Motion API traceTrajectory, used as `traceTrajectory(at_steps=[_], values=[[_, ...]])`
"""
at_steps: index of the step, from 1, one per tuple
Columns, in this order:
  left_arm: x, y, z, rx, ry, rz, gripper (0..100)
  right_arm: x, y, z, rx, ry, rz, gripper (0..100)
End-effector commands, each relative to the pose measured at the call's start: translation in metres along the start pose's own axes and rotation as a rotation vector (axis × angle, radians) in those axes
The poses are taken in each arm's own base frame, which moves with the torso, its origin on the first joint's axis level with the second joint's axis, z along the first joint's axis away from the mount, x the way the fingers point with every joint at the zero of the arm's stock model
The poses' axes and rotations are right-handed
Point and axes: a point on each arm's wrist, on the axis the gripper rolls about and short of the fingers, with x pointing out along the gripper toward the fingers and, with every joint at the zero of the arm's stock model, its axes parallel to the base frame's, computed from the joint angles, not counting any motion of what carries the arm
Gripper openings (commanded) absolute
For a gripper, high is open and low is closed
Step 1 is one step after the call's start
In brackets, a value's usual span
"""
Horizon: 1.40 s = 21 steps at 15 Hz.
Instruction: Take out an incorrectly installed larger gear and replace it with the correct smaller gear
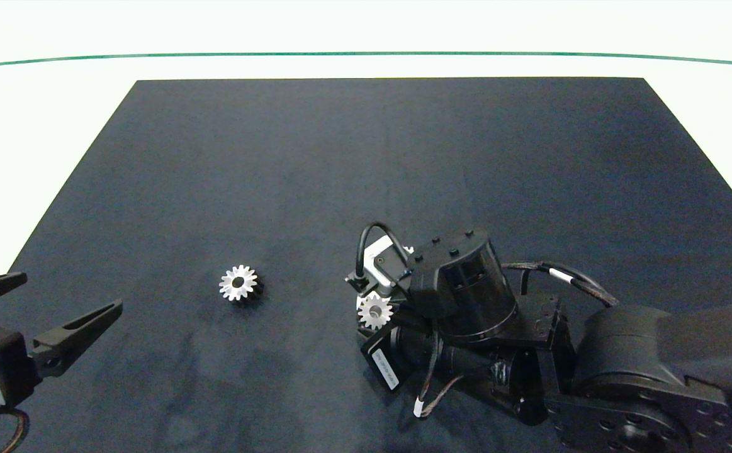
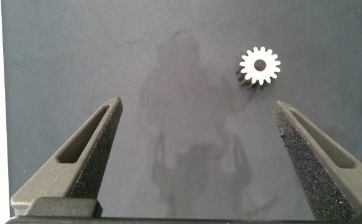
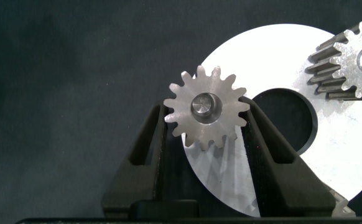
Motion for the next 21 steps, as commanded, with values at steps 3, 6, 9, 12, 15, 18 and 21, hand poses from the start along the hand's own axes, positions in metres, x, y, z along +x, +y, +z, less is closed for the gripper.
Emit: traceTrajectory(at_steps=[3, 6, 9, 12, 15, 18, 21], values=[[0.0, 0.0, -0.001, 0.001, 0.003, 0.001, 100, 0.0, 0.0, 0.002, 0.001, -0.006, -0.002, 100], [-0.001, 0.0, -0.001, 0.001, 0.002, 0.001, 100, 0.0, 0.0, 0.002, 0.003, -0.006, -0.002, 100], [-0.001, 0.0, -0.001, 0.0, -0.001, 0.001, 100, 0.0, 0.0, 0.002, 0.003, -0.007, -0.002, 100], [-0.001, 0.0, -0.002, 0.001, 0.002, 0.001, 100, -0.001, -0.001, 0.008, 0.009, -0.028, -0.003, 100], [-0.001, 0.0, -0.002, 0.001, 0.002, 0.001, 100, -0.009, -0.004, 0.024, 0.024, -0.079, -0.011, 100], [-0.001, 0.0, -0.002, 0.004, -0.002, 0.0, 100, -0.025, -0.002, 0.033, 0.02, -0.075, 0.008, 100], [0.0, 0.0, -0.001, 0.002, 0.002, 0.001, 100, -0.035, 0.006, 0.035, 0.039, -0.071, 0.036, 100]])
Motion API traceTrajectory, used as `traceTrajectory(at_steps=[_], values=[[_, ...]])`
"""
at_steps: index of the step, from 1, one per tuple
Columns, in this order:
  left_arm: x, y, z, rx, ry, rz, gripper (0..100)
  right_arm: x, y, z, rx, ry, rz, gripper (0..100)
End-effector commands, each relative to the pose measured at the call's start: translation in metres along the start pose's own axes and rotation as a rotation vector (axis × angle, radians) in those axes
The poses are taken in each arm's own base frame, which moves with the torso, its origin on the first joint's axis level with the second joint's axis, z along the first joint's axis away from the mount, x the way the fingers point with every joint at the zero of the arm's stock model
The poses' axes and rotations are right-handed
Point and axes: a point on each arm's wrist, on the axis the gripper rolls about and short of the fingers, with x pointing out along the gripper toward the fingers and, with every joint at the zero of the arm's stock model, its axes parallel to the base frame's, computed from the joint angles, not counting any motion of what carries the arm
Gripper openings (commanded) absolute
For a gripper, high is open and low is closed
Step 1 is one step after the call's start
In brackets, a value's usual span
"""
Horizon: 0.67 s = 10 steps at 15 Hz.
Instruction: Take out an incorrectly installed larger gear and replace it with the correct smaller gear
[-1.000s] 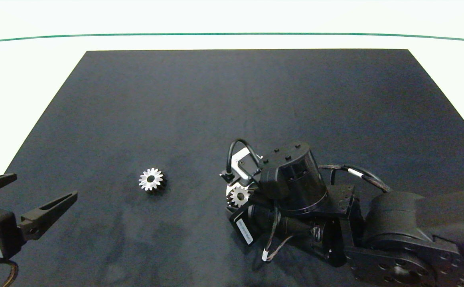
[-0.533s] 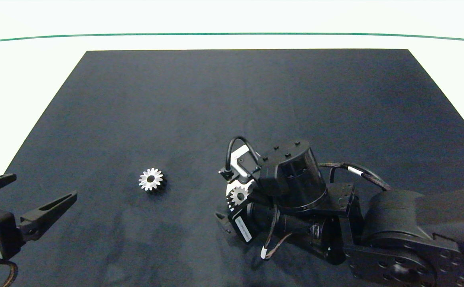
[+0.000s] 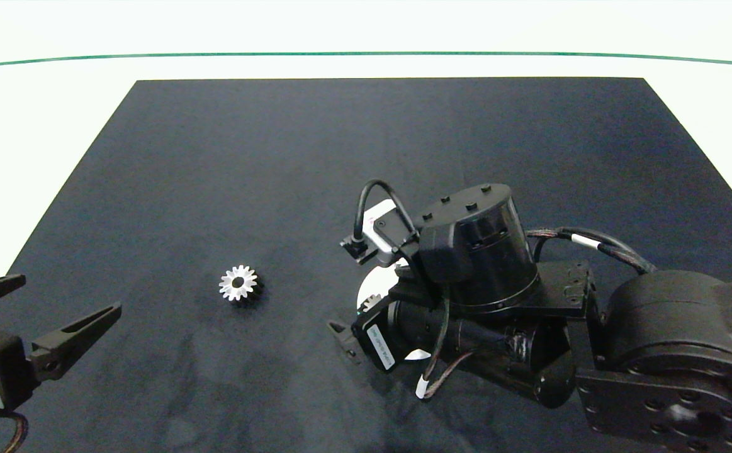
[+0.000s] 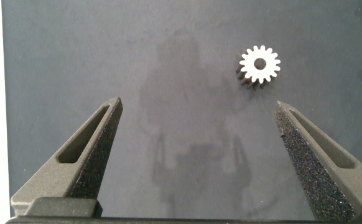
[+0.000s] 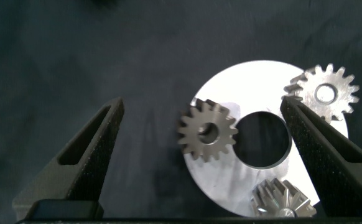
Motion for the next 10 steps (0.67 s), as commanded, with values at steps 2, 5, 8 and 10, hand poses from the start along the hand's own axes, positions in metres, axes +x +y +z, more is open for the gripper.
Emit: traceTrajectory(at_steps=[2, 5, 8, 10], values=[[0.001, 0.0, 0.0, 0.001, 0.002, 0.001, 100, -0.012, 0.006, 0.008, 0.055, -0.018, 0.022, 100], [0.0, 0.0, 0.0, 0.001, 0.002, 0.001, 100, -0.011, 0.015, 0.013, 0.088, -0.033, 0.045, 100], [0.001, 0.0, -0.001, 0.001, 0.007, 0.002, 100, -0.005, 0.031, 0.014, 0.115, -0.031, 0.077, 100], [0.0, 0.0, -0.002, 0.001, 0.007, 0.002, 100, 0.0, 0.037, 0.013, 0.13, -0.021, 0.085, 100]])
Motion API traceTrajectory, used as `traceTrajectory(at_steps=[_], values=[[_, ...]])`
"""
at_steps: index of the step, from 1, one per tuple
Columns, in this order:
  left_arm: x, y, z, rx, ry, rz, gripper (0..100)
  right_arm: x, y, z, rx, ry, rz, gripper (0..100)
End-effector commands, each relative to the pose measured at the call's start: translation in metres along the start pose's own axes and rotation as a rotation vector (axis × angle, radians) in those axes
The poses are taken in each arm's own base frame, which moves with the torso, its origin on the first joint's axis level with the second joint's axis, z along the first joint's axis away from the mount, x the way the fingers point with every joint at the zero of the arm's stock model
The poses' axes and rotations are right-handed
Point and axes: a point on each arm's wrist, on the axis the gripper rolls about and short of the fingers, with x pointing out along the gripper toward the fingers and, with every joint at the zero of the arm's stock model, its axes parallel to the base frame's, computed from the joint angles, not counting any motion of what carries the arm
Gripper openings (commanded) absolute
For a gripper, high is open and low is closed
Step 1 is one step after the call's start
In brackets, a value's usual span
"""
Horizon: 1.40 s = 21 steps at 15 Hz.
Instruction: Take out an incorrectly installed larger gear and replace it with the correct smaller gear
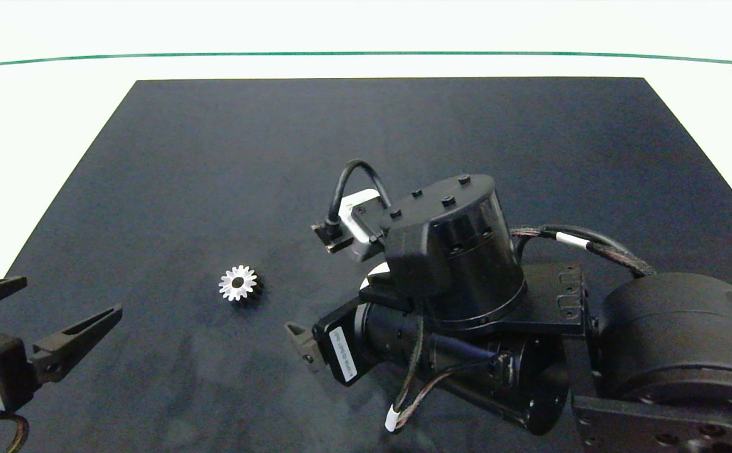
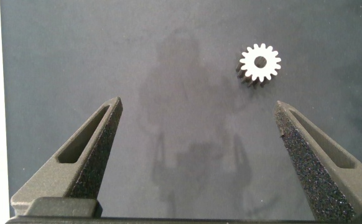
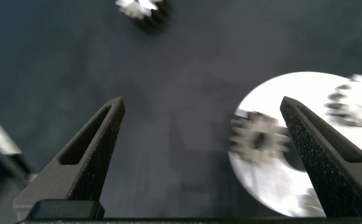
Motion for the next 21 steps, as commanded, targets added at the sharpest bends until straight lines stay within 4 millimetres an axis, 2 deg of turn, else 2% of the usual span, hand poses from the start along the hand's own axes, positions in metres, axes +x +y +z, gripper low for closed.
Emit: traceTrajectory(at_steps=[1, 13, 16, 21], values=[[0.0, 0.0, -0.001, 0.0, 0.002, 0.003, 100, 0.01, 0.008, -0.006, -0.004, 0.028, 0.008, 100], [0.002, 0.002, -0.005, -0.005, 0.023, 0.025, 100, 0.012, 0.011, -0.01, 0.003, 0.037, -0.035, 100], [0.002, 0.002, -0.005, -0.007, 0.021, 0.021, 100, -0.008, 0.011, -0.01, -0.002, 0.098, -0.034, 100], [0.001, 0.002, -0.005, -0.008, 0.02, 0.022, 100, -0.008, 0.009, -0.01, 0.0, 0.092, -0.068, 100]])
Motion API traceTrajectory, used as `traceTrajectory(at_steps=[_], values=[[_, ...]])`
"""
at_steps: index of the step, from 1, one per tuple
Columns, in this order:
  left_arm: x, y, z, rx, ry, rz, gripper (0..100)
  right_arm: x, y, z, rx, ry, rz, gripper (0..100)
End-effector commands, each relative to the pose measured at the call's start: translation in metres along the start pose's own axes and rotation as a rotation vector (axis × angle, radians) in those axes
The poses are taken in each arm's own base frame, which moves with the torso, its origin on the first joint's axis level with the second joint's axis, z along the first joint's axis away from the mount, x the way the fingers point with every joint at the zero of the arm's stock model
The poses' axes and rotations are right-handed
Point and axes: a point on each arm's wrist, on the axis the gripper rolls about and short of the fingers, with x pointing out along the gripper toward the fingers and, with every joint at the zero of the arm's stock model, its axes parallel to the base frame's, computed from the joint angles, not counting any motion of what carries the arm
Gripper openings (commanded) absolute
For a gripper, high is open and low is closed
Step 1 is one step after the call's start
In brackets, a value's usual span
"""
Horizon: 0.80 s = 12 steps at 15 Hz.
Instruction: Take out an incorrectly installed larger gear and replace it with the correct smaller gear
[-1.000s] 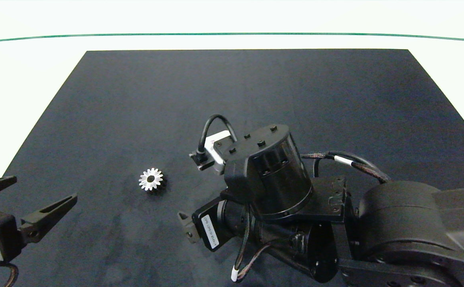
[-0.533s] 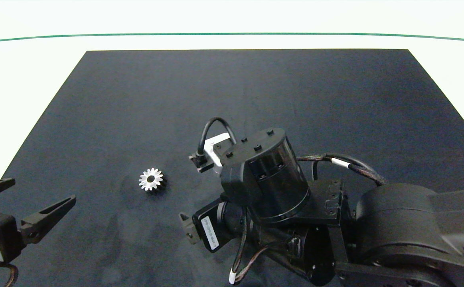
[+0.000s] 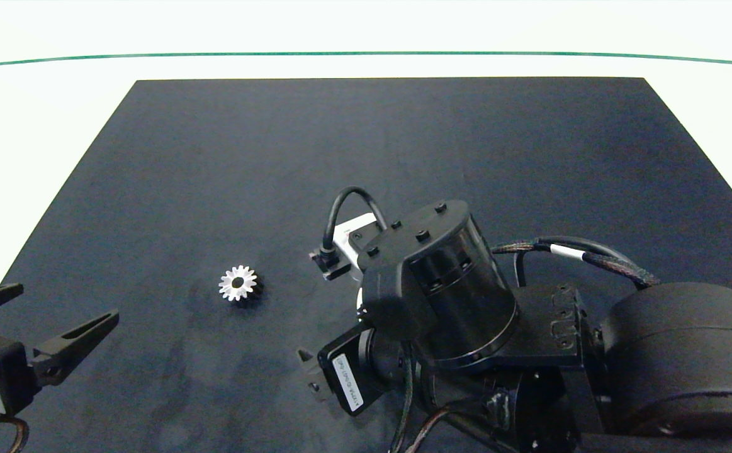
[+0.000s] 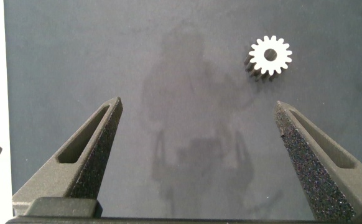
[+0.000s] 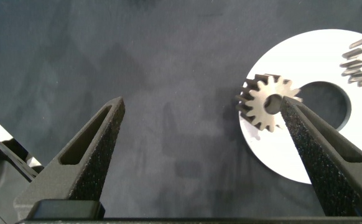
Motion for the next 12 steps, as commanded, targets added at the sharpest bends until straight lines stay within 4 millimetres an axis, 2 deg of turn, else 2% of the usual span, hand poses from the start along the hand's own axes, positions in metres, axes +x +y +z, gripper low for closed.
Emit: traceTrajectory(at_steps=[1, 12], values=[[0.0, 0.0, 0.0, 0.0, -0.003, 0.002, 100, 0.001, -0.001, 0.001, 0.004, -0.004, -0.004, 100], [-0.001, 0.0, 0.0, 0.0, -0.002, 0.002, 100, 0.027, 0.011, -0.005, 0.014, 0.012, -0.001, 100]])
